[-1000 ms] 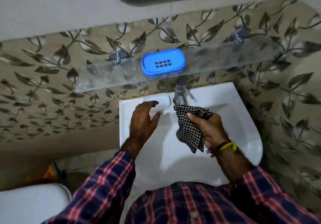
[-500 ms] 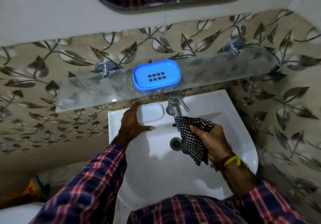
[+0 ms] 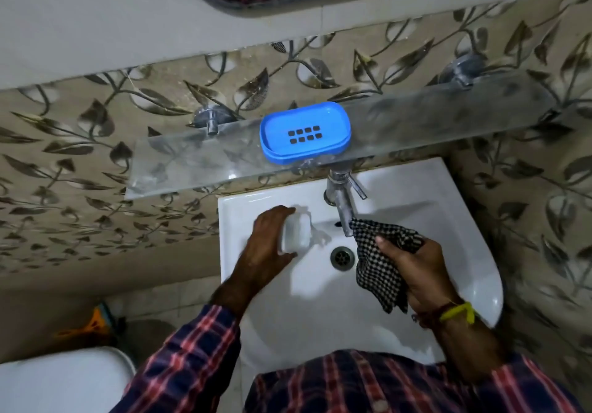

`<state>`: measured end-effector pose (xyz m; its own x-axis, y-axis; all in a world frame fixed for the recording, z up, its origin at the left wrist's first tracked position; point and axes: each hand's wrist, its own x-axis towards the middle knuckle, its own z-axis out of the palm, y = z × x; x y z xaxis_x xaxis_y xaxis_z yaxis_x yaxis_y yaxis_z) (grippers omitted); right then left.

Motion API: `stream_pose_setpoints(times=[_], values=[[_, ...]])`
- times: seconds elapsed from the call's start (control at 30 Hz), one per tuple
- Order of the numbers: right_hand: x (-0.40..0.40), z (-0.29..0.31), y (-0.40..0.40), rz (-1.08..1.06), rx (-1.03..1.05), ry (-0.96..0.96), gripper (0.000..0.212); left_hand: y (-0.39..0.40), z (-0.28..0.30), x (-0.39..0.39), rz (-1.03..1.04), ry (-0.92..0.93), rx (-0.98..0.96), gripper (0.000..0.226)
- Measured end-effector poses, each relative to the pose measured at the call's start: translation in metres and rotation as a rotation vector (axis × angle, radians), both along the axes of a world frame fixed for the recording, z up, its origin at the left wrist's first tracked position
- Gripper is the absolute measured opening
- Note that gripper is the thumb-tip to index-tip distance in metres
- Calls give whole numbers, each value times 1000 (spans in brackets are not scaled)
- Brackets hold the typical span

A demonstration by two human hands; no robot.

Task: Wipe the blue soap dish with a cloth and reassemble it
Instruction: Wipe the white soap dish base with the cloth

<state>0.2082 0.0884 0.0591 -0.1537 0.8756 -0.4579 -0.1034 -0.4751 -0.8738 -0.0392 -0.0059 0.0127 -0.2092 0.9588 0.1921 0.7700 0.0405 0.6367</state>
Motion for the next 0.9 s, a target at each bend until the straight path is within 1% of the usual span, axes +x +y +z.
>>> stream_pose_setpoints(times=[0.07, 0.17, 0.23, 0.27, 0.3, 0.33, 0.37, 0.43, 0.47, 0.5, 0.57, 0.63, 0.7, 0.73, 0.77, 0.83, 0.9], values=[[1, -1, -3, -15, 46, -18, 10, -4, 8, 19, -112, 160, 9, 69], [5, -1, -6, 20, 175, -147, 9, -6, 13, 44, -256, 362, 25, 62], [11, 1, -7, 91, 294, -269, 14, -4, 16, 55, -289, 420, 39, 59], [12, 2, -7, 114, 328, -308, 15, -3, 19, 57, -281, 406, 39, 60], [14, 2, -8, 120, 339, -318, 15, -2, 21, 57, -260, 359, 35, 63], [16, 2, -9, 121, 332, -307, 14, -2, 24, 55, -222, 264, 21, 70], [17, 2, -9, 117, 305, -280, 13, -2, 26, 53, -168, 118, -10, 78], [16, 1, -9, 97, 209, -182, 12, -4, 33, 51, -39, -243, -66, 96], [15, 1, -9, 81, 165, -127, 13, -6, 37, 52, 17, -408, -81, 100], [14, 2, -8, 68, 134, -76, 15, -8, 40, 54, 60, -539, -82, 99], [10, 9, -6, 83, 75, 38, 17, -12, 46, 57, 110, -749, -71, 88], [4, 16, -7, 145, -31, 182, 21, -12, 51, 63, 127, -898, -54, 77], [-3, 22, -11, 192, -143, 268, 25, -11, 55, 73, 135, -1068, -53, 68], [-7, 24, -14, 196, -180, 278, 26, -10, 56, 79, 123, -1140, -66, 65], [-12, 25, -18, 192, -204, 277, 26, -10, 56, 86, 100, -1169, -82, 62], [-19, 26, -25, 202, -201, 227, 21, -10, 57, 99, 69, -1121, -100, 53], [-22, 30, -27, 233, -177, 164, 17, -13, 60, 111, 91, -1072, -98, 46]])
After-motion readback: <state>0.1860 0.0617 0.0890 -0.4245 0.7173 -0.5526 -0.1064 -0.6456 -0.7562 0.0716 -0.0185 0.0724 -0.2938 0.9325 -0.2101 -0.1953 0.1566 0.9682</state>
